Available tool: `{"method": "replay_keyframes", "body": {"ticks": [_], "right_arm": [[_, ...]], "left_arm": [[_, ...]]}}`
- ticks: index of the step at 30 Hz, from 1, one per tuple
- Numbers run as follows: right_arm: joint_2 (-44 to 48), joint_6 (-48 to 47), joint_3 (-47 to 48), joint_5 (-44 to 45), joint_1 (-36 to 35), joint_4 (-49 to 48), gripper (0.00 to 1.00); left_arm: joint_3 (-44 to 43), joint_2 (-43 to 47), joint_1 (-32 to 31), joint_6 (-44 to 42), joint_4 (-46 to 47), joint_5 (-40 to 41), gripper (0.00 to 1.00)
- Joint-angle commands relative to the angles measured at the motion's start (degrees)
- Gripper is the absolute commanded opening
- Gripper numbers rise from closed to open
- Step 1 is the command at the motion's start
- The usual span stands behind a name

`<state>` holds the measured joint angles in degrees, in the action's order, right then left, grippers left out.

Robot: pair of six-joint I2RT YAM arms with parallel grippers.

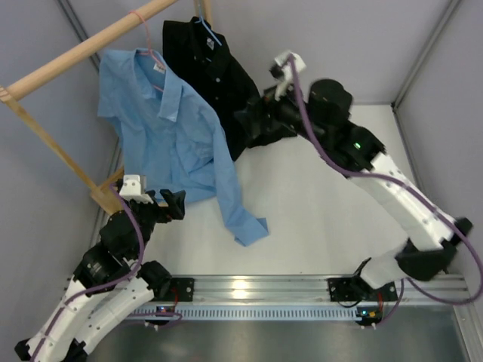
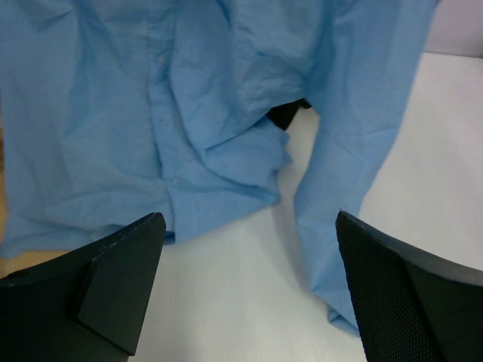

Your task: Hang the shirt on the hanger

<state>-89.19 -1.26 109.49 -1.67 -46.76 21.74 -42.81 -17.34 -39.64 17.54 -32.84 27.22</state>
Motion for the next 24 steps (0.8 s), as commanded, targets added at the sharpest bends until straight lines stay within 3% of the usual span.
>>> {"method": "replay_keyframes", "body": {"ticks": [1, 2, 5, 8, 11, 16, 20, 24], "right_arm": [[19.7, 4.4, -16.8, 14.4, -0.3, 1.5, 1.00], [23.5, 5.1, -27.4, 21.3, -0.3, 1.0, 0.99], [38.7, 6.3, -45.7, 33.6, -0.3, 0.1, 0.99], [51.5, 10.8, -56.1, 41.6, -0.3, 5.6, 1.00], [61.4, 14.9, -61.0, 41.7, -0.3, 12.1, 1.00], [70.7, 14.2, -65.3, 44.6, -0.3, 16.1, 0.99], [73.2, 13.9, -67.2, 48.7, -0.3, 16.1, 0.99], [72.8, 13.9, -67.8, 48.7, -0.3, 16.1, 0.99]], "left_arm": [[-3.2, -5.5, 0.8, 2.5, -3.7, 11.6, 0.98], [-3.5, -7.3, 1.1, 2.8, -4.1, 12.5, 0.98], [-3.7, -9.4, 5.3, 3.3, -4.3, 14.3, 0.98], [-3.4, -10.0, 13.2, 3.2, -3.4, 9.9, 0.98], [-2.6, -9.7, 19.6, 1.9, -1.5, 2.8, 0.98], [-1.1, -9.2, 20.0, 0.9, -2.2, -0.8, 0.98], [-0.5, -8.3, 20.0, -1.6, -2.3, -10.4, 0.98], [0.2, -7.4, 20.0, -3.9, -2.2, -10.0, 0.98]]}}
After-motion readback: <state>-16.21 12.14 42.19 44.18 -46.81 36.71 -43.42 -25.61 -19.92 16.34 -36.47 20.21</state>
